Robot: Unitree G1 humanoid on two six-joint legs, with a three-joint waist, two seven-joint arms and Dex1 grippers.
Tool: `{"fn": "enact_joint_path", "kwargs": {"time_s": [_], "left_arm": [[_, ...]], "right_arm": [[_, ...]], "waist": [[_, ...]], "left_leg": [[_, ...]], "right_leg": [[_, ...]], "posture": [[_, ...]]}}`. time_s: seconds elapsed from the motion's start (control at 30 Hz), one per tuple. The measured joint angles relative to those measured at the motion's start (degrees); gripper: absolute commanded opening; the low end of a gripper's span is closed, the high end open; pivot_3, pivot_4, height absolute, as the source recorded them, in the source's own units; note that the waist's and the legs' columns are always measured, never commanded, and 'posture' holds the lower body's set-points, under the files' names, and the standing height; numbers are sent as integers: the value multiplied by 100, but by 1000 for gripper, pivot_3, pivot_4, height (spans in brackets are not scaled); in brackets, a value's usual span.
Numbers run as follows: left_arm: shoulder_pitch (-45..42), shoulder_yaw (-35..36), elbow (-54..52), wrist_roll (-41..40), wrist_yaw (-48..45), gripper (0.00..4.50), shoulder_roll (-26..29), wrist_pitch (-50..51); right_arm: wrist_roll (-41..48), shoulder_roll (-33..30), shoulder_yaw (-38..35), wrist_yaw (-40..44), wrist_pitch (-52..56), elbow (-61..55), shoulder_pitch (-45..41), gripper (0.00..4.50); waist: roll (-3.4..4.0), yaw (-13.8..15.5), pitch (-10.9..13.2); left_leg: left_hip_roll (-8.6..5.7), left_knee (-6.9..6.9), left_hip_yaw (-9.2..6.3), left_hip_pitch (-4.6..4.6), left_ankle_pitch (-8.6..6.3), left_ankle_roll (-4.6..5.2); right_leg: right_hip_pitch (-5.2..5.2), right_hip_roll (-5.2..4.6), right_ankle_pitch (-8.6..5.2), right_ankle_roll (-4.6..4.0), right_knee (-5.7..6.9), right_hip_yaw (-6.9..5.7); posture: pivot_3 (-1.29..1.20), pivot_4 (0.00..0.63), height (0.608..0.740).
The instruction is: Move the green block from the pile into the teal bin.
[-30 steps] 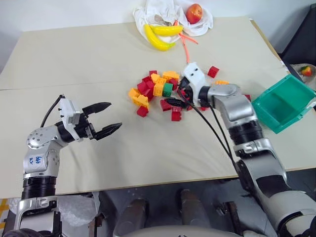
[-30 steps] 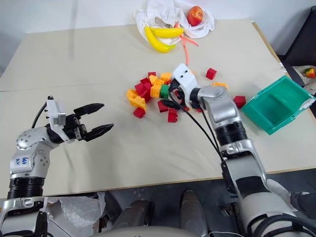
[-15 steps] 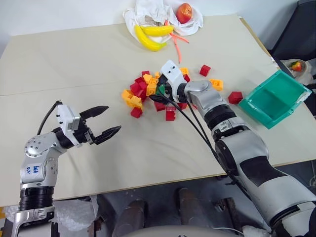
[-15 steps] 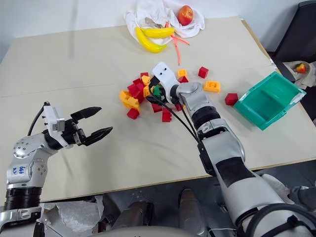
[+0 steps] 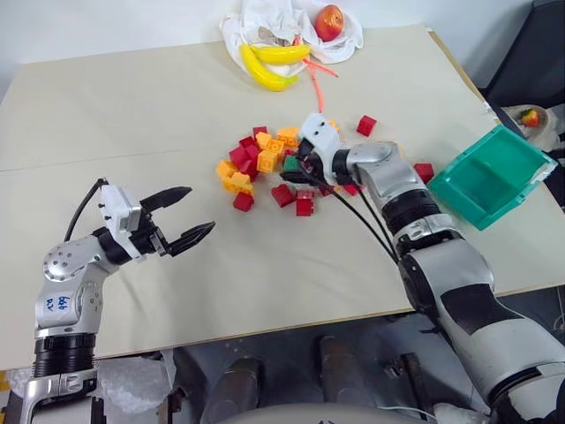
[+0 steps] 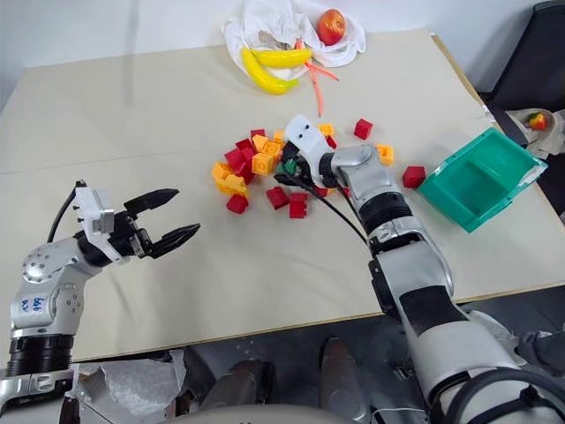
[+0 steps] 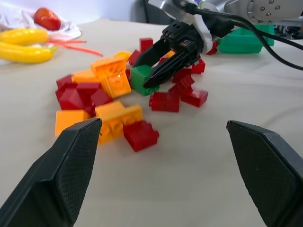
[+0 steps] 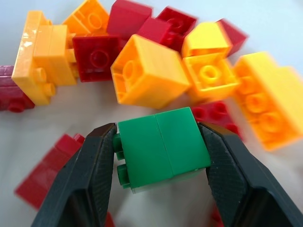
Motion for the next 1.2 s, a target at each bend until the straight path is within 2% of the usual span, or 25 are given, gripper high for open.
{"fn": "enact_joint_path", "kwargs": {"time_s": [0.17,0.3,0.4,0.6,0.83,0.9,1.07,1.2], "left_arm": [[-502,-447,-15,102,44,4500,-125,177],[-1336,-1123,175,404,-29,4500,-469,280],[-1828,-1485,563,644,-76,4500,-669,311],[-2669,-1733,1222,700,-411,4500,-1167,141],[-3084,-1933,1936,996,-676,4500,-1432,-201],[-3152,-1935,2024,1047,-705,4500,-1437,-247],[-3201,-1904,2102,1065,-775,4500,-1433,-224],[-3104,-1758,1847,898,-770,4500,-1256,282]], "right_arm": [[219,-887,-90,540,420,-1613,493,2359],[165,-2358,-147,910,885,-2756,1030,2359],[133,-3423,-385,1146,1260,-3393,1175,2359],[37,-4694,-582,1392,1456,-3434,1313,2359],[-433,-4846,-397,966,1112,-2361,1384,2359],[-549,-4846,-318,877,1054,-2168,1387,3075],[-845,-4841,-153,638,780,-1670,1386,4484],[-714,-4641,-170,835,799,-1802,1380,4484]], "waist": [[0,86,0],[2,320,1],[5,346,3],[4,305,3],[4,321,4],[4,323,4],[4,335,4],[4,290,4]], "left_leg": [[-2,2,0,-3,-1,1],[-11,8,-2,-17,-1,4],[-8,5,10,-22,-3,10],[-1,2,56,-21,-4,12],[-2,4,69,-18,-4,12],[-3,4,69,-19,-4,12],[-3,4,68,-22,-4,13],[2,3,73,-22,-4,12]], "right_leg": [[0,-1,1,1,-6,-1],[-3,-7,5,10,-19,-6],[-7,-4,8,15,-24,0],[-13,-1,8,15,-26,8],[-22,-5,12,22,-29,15],[-22,-6,12,22,-29,17],[-29,-6,12,22,-28,20],[-40,2,12,22,-21,36]], "posture": [[0,150,740],[0,150,740],[0,150,740],[0,150,740],[0,150,740],[0,150,740],[0,150,740],[0,150,740]]}}
